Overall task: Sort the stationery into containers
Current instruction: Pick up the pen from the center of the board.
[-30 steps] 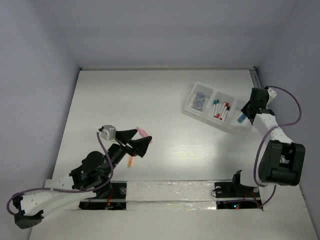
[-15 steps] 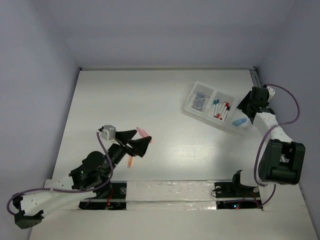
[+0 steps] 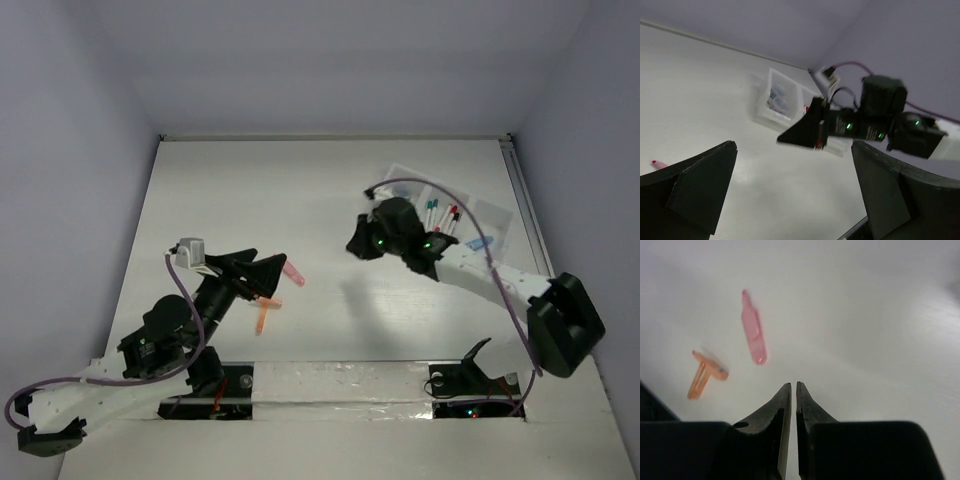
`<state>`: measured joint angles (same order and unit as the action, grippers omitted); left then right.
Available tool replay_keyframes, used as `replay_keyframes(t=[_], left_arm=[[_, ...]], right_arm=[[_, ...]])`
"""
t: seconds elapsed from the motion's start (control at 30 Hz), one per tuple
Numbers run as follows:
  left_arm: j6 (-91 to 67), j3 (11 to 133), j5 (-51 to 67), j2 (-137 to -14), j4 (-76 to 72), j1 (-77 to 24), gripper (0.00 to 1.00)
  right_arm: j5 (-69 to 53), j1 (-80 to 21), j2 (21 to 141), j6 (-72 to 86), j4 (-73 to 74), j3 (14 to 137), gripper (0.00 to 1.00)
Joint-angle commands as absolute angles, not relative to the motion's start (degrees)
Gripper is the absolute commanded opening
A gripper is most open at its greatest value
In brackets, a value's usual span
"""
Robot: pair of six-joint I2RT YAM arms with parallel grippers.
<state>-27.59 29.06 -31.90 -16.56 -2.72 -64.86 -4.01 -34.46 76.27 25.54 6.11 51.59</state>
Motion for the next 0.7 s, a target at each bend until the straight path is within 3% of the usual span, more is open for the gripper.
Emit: replay_keyframes(t=[0.0,0.07,0.1,0.23,0.4,0.67], left_arm=[[-30.67,34.44,-37.86,-15.83,1.91,-65.04,0.99],[-31.72,36.37,-39.8,-14.69,5.44,-65.04,0.99],[-31.9,36.91,-41.47,-14.33,6.67,-65.04,0.99],[-34.45,39.11,-45.35,-12.75,13.43,-65.04,0.99],[-36.65,39.81,-46.4,-10.64,16.87,-65.04,0.99],[-37.79,39.29,-46.49,-11.69,17.75,-65.04,0.97]], right_arm=[[-5.28,-43.13,82.42,25.58,2.64,54.22,0.16],[-4.84,-47.87,88.75,23.92,2.28,58.52,0.34],[-3.96,-49.03,90.94,23.3,2.72,60.36,0.48],[-0.36,-52.9,101.41,19.87,6.05,69.59,0.71],[1.84,-54.05,111.6,16.7,10.63,79.27,0.72],[5.27,-55.98,118.57,15.12,18.8,86.75,0.72]])
